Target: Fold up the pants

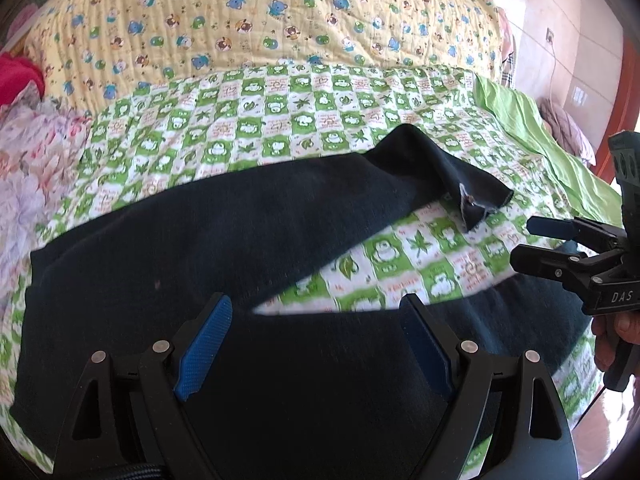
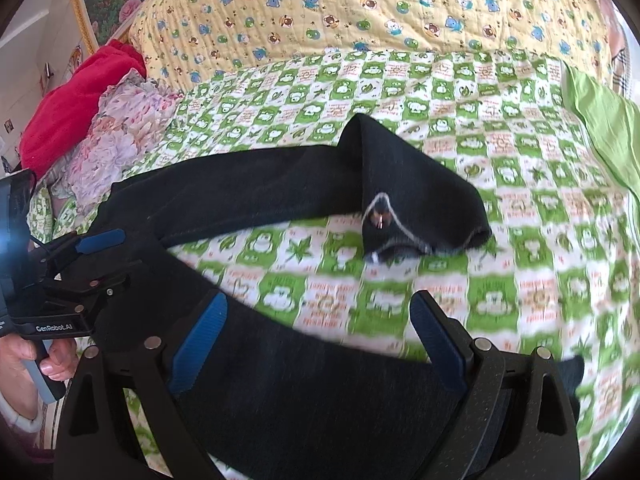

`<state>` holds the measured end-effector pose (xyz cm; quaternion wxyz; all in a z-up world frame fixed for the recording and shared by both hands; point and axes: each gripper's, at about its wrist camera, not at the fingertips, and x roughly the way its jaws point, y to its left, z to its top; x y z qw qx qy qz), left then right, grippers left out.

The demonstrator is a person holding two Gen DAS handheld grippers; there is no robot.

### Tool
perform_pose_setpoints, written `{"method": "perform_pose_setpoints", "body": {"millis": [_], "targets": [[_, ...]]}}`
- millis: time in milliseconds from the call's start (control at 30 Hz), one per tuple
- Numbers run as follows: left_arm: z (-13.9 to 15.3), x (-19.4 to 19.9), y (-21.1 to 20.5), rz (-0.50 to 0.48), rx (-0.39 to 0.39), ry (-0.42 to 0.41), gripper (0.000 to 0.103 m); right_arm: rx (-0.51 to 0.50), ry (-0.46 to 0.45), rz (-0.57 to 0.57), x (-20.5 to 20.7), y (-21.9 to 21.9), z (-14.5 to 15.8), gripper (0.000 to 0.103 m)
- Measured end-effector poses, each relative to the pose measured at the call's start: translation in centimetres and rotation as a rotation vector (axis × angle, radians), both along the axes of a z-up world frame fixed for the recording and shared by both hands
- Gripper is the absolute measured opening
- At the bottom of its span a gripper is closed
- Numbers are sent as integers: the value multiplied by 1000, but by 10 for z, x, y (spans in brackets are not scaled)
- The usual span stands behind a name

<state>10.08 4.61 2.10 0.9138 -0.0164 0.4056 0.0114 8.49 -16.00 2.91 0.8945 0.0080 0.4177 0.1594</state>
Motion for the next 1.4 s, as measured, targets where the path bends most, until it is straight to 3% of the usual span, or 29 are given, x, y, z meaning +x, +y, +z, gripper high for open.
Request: {"method": "perform_pose_setpoints", "body": {"millis": [167,367,833,967,1100,1167,1300,1400], "targets": [[10,35,9,-23,-6,10,86,-41,-1,1,31,6,1,93],[12,81,11,-68,49,21,86,-100,12,10,64,14,-8,92],[-30,202,12,-269,94,154,86,-204,44,-36,101,-4,-31,72],[-46,230,11,-346,162,208,86,-194,56,-33,104,-13,-30,53],[-56,245,15,-426,114,267,84,-180,48,-32,103,-27,-23,35],[-57,246,15,-454,103,273,75,-172,48,-34,103,-36,-18,30],[-52,235,3,-527,97,280,31,-168,25,-44,97,-50,-5,23],[-46,223,-10,-552,127,266,12,-165,4,-42,91,-62,6,18]]}}
